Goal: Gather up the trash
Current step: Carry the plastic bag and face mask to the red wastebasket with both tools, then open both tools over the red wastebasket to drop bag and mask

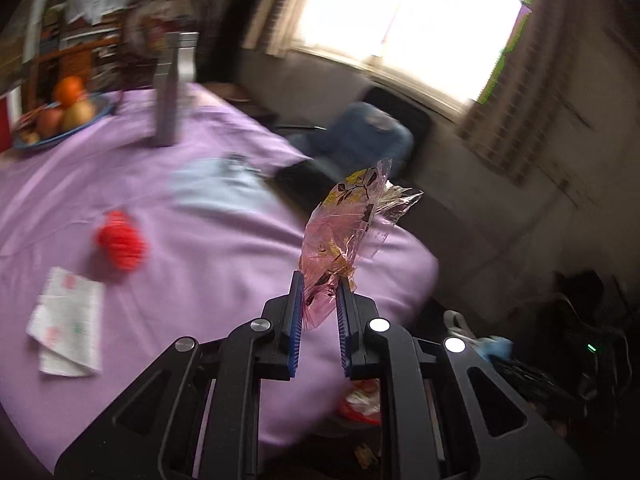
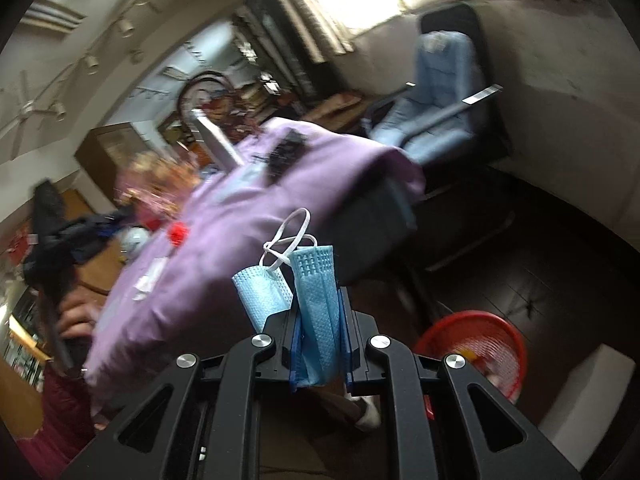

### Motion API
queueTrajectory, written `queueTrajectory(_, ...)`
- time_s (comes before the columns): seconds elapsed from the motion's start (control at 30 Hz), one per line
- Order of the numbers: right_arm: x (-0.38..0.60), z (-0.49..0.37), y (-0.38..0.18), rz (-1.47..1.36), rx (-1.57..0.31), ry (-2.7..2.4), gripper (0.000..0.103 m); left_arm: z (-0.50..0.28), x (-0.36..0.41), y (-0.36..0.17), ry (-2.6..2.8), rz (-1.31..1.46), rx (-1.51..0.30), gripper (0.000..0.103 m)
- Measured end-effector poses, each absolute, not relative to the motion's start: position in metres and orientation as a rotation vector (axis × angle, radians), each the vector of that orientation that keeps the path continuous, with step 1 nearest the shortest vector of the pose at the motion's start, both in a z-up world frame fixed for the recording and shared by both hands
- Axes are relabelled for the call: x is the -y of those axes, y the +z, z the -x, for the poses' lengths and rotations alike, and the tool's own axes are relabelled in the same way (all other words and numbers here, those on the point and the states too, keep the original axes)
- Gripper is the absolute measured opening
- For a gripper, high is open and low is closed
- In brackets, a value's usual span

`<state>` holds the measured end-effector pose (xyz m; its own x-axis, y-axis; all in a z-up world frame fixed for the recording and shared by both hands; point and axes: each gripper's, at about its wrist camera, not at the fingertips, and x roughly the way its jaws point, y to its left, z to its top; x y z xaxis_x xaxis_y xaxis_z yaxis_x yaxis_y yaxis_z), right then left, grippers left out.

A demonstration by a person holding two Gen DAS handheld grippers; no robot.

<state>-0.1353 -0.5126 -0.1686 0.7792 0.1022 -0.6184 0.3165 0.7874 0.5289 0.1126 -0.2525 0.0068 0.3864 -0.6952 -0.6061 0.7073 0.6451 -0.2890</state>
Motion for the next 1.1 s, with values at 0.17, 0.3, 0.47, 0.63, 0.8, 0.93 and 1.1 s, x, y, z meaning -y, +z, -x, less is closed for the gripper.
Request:
queueTrajectory(0.17, 0.543, 0.159, -0.23, -0.732, -0.786, -0.243, 0.016, -0.057, 0.315, -0.017, -1.055, -0.122, -0.812, 0.017)
queueTrajectory(0.3, 0.563, 0.158, -0.292, -0.805, -0.895, -0.291, 0.016, -0.029, 0.366, -0.057, -1.149, -0.183, -0.908, 0.017)
queueTrajectory(0.47, 0.588, 0.142, -0.374, -0.931, -1.003, -0.359, 0.04, -0.02, 0.418, -0.121, -1.168, -0.253, -1.046, 0.017)
queueTrajectory(0.63, 0.598, 0.149, -0.397, -0.98, -1.018, -0.373, 0.04, -0.021, 0.445, -0.169, -1.145, -0.327, -1.138, 0.017)
queueTrajectory(0.8, 0.614, 0.166, -0.395, -0.966, -0.991, -0.432, 0.041, -0.026, 0.469, -0.209, -1.128, -0.39, -1.189, 0.017)
queueTrajectory(0.93, 0.616, 0.172, -0.392, -0.949, -0.988, -0.467, 0.041, -0.026, 0.482, -0.237, -1.115, -0.447, -1.225, 0.017)
queueTrajectory(1.1, 0.619, 0.178, -0.394, -0.946, -1.003, -0.482, 0.041, -0.024, 0.5, -0.272, -1.118, -0.495, -1.275, 0.019)
